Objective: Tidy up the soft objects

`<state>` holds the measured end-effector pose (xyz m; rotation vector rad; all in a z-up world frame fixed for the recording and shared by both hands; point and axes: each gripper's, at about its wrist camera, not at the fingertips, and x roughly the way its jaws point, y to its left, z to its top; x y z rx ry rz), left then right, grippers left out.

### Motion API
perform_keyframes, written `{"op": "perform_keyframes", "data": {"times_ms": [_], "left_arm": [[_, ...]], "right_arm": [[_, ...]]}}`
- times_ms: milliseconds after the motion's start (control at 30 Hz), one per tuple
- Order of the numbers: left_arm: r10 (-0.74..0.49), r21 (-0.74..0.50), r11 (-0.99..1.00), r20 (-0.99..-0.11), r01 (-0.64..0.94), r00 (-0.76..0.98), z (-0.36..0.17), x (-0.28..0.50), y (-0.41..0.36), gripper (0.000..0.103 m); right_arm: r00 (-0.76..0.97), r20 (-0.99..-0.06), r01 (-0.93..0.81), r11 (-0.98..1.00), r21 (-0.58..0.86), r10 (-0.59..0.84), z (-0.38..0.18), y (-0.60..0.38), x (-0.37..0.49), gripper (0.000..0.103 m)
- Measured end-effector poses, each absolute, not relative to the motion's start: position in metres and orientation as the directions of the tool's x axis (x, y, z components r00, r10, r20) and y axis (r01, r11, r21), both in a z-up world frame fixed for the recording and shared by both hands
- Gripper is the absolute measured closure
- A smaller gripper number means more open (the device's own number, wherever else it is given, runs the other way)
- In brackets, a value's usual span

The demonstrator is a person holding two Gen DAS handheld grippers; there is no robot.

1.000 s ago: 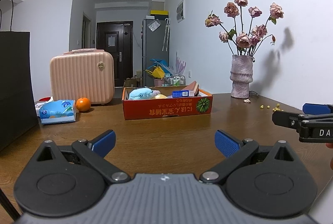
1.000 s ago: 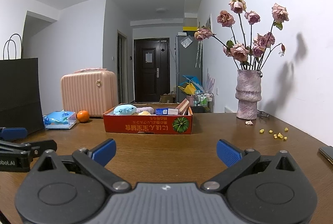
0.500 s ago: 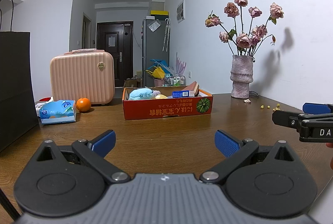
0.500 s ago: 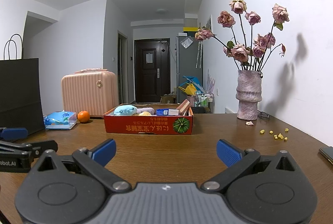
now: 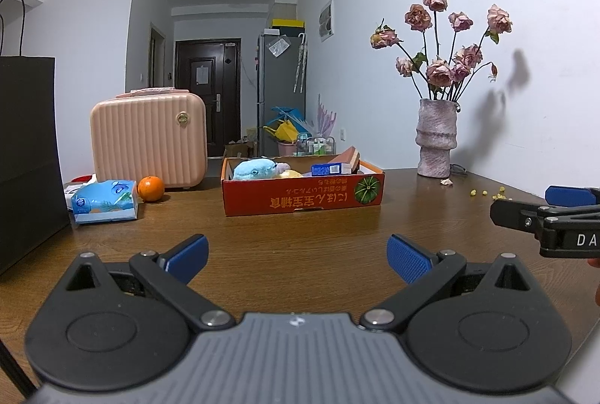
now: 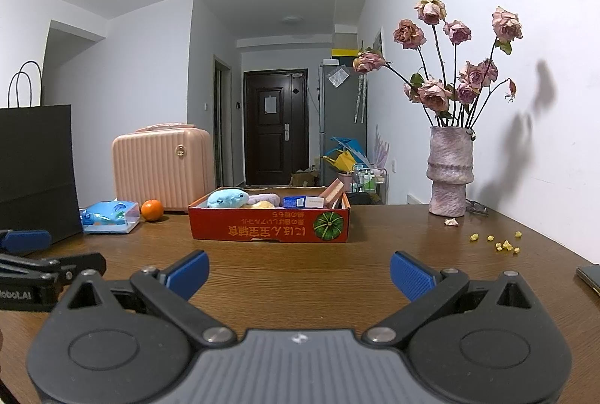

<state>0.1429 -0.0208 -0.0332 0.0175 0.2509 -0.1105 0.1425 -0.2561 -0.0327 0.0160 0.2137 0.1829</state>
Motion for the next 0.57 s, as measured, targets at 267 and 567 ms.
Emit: {"op": "perform_keyframes", "data": {"times_ms": [267, 567], "left_arm": [[-0.107, 0.005, 0.994, -0.248, 0.112, 0.963, -0.0331, 0.1426, -0.0209, 0.0], [-0.118, 0.005, 0.992, -0.247, 0.123, 0.962, -0.0341, 0.1427, -0.0212, 0.0]], "right_arm": [[0.96, -0.211, -0.181, 0.983, 0.034, 0.184, -0.0318, -0.2536, 0.1434, 0.0], [0.96, -0.213, -0.182, 0.983, 0.034, 0.185, -0.0321, -0.2532, 0.1438, 0.0]]}}
